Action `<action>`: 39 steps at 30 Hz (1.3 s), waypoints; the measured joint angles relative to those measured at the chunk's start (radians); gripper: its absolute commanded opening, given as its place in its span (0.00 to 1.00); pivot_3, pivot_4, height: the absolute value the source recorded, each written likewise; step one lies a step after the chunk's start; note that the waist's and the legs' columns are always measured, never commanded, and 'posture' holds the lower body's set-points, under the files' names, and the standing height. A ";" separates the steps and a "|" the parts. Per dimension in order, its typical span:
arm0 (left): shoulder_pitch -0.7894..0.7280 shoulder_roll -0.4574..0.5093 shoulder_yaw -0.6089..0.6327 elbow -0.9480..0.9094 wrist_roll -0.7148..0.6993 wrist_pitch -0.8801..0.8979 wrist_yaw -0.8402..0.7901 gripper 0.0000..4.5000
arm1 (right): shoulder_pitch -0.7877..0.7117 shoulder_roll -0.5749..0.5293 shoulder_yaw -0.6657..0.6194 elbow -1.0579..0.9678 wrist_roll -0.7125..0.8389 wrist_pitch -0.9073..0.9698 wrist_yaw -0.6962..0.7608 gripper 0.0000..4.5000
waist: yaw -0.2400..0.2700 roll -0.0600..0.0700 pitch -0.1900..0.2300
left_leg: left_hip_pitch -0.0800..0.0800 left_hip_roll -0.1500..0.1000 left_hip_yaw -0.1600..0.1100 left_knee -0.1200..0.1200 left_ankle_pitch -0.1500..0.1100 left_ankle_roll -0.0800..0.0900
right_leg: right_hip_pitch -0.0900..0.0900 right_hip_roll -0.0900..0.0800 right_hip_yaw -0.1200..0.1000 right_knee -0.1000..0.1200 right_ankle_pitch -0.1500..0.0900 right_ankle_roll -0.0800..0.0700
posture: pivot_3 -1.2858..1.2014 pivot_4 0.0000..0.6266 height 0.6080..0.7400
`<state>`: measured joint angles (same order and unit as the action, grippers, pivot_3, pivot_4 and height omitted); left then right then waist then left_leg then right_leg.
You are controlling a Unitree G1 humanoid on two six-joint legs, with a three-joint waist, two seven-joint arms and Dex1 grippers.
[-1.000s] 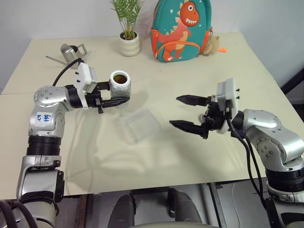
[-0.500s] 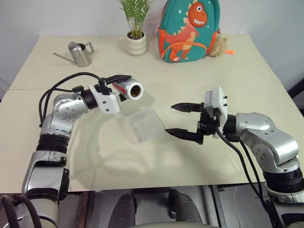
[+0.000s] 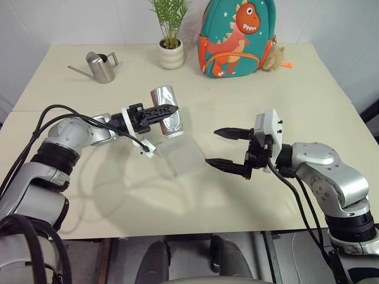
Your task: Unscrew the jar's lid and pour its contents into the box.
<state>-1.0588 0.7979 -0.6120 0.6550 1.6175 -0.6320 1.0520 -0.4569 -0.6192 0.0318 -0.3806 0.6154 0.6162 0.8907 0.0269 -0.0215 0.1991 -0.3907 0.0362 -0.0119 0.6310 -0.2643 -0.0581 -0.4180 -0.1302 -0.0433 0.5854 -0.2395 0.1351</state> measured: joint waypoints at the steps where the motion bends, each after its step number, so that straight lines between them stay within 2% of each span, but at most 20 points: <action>1: -0.002 -0.008 -0.017 0.005 0.012 0.045 0.045 0.45 | 0.001 0.004 0.000 0.000 0.000 0.000 -0.004 0.99 | 0.000 0.000 0.000 | 0.000 0.000 0.000 0.000 0.000 0.000 | 0.000 0.000 0.000 0.000 0.000 0.000 | 0.52 0.24 1.00; 7: -0.005 -0.009 -0.107 0.020 0.047 0.173 0.178 0.45 | 0.003 0.018 0.000 0.000 0.000 0.000 -0.021 0.99 | -0.004 0.000 0.000 | -0.001 0.000 0.000 0.000 0.000 0.000 | -0.002 0.000 0.000 0.002 -0.001 0.000 | 0.52 0.24 1.00; 14: -0.022 0.012 -0.141 0.022 0.072 0.312 0.259 0.45 | 0.003 0.034 0.000 0.000 0.002 0.000 -0.029 0.99 | -0.001 0.000 0.000 | -0.001 0.000 0.000 0.000 0.000 0.000 | -0.002 0.000 0.000 0.003 -0.001 0.000 | 0.52 0.24 1.00; 19: -0.024 0.013 -0.157 0.012 0.061 0.312 0.269 0.45 | 0.003 0.038 0.000 0.000 0.002 0.000 -0.029 0.99 | -0.001 0.000 0.000 | -0.001 0.000 0.000 0.000 0.000 -0.001 | -0.002 0.000 0.000 0.002 -0.001 0.000 | 0.52 0.24 1.00; 22: -0.024 0.024 -0.150 -0.010 -0.028 0.204 0.233 0.45 | 0.003 0.039 0.000 0.000 0.002 0.000 -0.029 0.99 | -0.001 0.000 0.000 | -0.001 0.000 0.000 0.001 0.000 -0.001 | -0.002 0.000 0.000 0.002 -0.001 0.000 | 0.52 0.24 1.00; 25: -0.023 0.030 -0.097 0.010 -0.260 -0.023 0.063 0.45 | 0.003 0.039 0.000 0.000 0.002 0.000 -0.027 0.99 | -0.004 0.000 0.000 | -0.001 0.000 0.000 0.001 0.000 -0.001 | -0.002 0.000 0.000 0.003 -0.001 -0.001 | 0.52 0.24 1.00; 28: 0.004 0.026 0.027 0.101 -0.641 -0.203 -0.271 0.45 | 0.002 0.039 0.000 0.001 0.002 0.000 -0.018 0.99 | -0.007 0.000 0.000 | 0.000 0.000 0.001 0.002 0.000 -0.002 | -0.002 -0.001 0.001 0.003 -0.001 -0.001 | 0.52 0.24 1.00; 29: 0.042 0.015 0.095 0.128 -0.829 -0.213 -0.454 0.45 | 0.003 0.038 0.000 0.002 0.002 0.000 -0.013 0.99 | -0.008 0.000 0.000 | 0.001 0.000 0.002 0.001 0.000 -0.001 | -0.002 -0.001 0.001 0.004 -0.001 -0.001 | 0.52 0.24 1.00; 31: 0.123 -0.036 0.227 0.143 -1.158 -0.130 -0.767 0.45 | 0.002 0.038 0.000 0.006 0.002 0.000 -0.007 0.99 | -0.008 0.000 0.000 | 0.001 0.000 0.003 0.003 0.000 -0.001 | -0.002 -0.001 0.002 0.005 -0.001 -0.002 | 0.52 0.24 1.00; 32: 0.162 -0.084 0.313 0.136 -1.338 -0.023 -0.931 0.45 | 0.002 0.038 0.001 0.012 0.002 0.000 -0.002 0.99 | -0.008 0.000 0.000 | 0.001 0.000 0.003 0.004 0.000 -0.001 | -0.002 -0.001 0.002 0.006 -0.001 -0.002 | 0.52 0.24 1.00; 34: 0.212 -0.126 0.435 0.130 -1.554 0.156 -1.111 0.45 | 0.001 0.038 0.002 0.021 0.002 0.000 0.009 0.99 | -0.008 -0.001 0.000 | 0.000 0.000 0.003 0.007 0.000 -0.001 | -0.002 -0.001 0.002 0.006 -0.001 -0.001 | 0.52 0.24 1.00; 36: 0.239 -0.137 0.560 0.132 -1.696 0.329 -1.195 0.45 | 0.000 0.038 0.002 0.034 0.000 -0.003 0.017 0.99 | -0.014 -0.001 0.000 | 0.000 0.000 0.003 0.008 0.000 -0.001 | -0.002 -0.001 0.002 0.007 0.000 -0.001 | 0.52 0.24 1.00; 39: 0.258 -0.138 0.721 0.143 -1.807 0.504 -1.183 0.45 | -0.011 0.038 0.004 0.046 -0.001 -0.006 0.031 0.99 | -0.022 -0.002 -0.001 | 0.001 0.000 0.003 0.008 0.000 0.000 | -0.002 -0.001 0.002 0.008 0.000 -0.001 | 0.52 0.24 1.00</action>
<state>-0.8009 0.6602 0.1085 0.7980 -0.1893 -0.1282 -0.1306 -0.4675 -0.5809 0.0361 -0.3345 0.6145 0.6107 0.9222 0.0049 -0.0238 0.1981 -0.3901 0.0364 -0.0093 0.6394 -0.2644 -0.0586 -0.4195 -0.1309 -0.0409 0.5935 -0.2396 0.1346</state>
